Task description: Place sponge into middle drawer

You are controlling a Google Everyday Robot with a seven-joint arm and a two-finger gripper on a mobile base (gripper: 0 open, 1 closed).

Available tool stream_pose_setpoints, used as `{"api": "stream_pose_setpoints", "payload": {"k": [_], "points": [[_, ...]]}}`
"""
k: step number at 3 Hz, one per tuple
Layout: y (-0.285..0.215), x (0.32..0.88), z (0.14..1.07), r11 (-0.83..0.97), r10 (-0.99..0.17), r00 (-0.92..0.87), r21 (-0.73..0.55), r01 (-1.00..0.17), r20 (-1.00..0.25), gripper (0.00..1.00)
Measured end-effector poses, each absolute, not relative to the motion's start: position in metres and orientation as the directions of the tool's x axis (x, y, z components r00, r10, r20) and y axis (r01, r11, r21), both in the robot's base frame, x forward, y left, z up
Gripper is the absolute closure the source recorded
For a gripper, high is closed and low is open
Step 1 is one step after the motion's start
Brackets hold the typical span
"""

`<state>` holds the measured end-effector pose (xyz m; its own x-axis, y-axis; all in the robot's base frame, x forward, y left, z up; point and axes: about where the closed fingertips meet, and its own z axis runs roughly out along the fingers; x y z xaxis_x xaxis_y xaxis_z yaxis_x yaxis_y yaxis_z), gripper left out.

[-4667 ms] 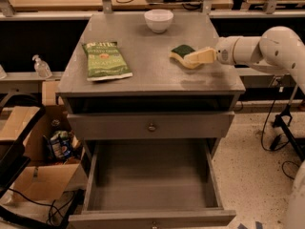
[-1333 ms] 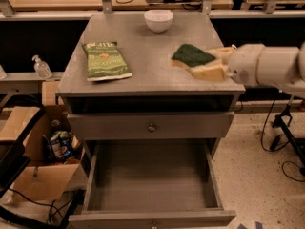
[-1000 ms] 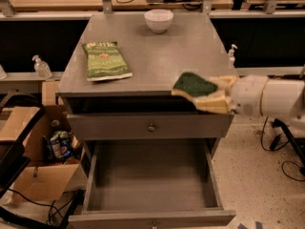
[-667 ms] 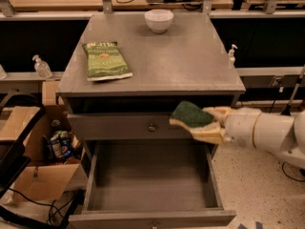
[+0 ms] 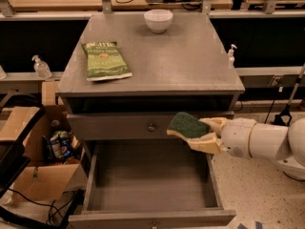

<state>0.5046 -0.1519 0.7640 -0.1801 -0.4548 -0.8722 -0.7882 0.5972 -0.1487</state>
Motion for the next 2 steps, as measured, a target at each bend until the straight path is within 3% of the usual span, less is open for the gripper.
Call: {"api": "stream_pose_setpoints", "payload": {"k": [2], "points": [[-0.116,0.516,0.690,0.550,-0.455,-0.166,-0.129,-0.825,-0.875,1.00]]}}
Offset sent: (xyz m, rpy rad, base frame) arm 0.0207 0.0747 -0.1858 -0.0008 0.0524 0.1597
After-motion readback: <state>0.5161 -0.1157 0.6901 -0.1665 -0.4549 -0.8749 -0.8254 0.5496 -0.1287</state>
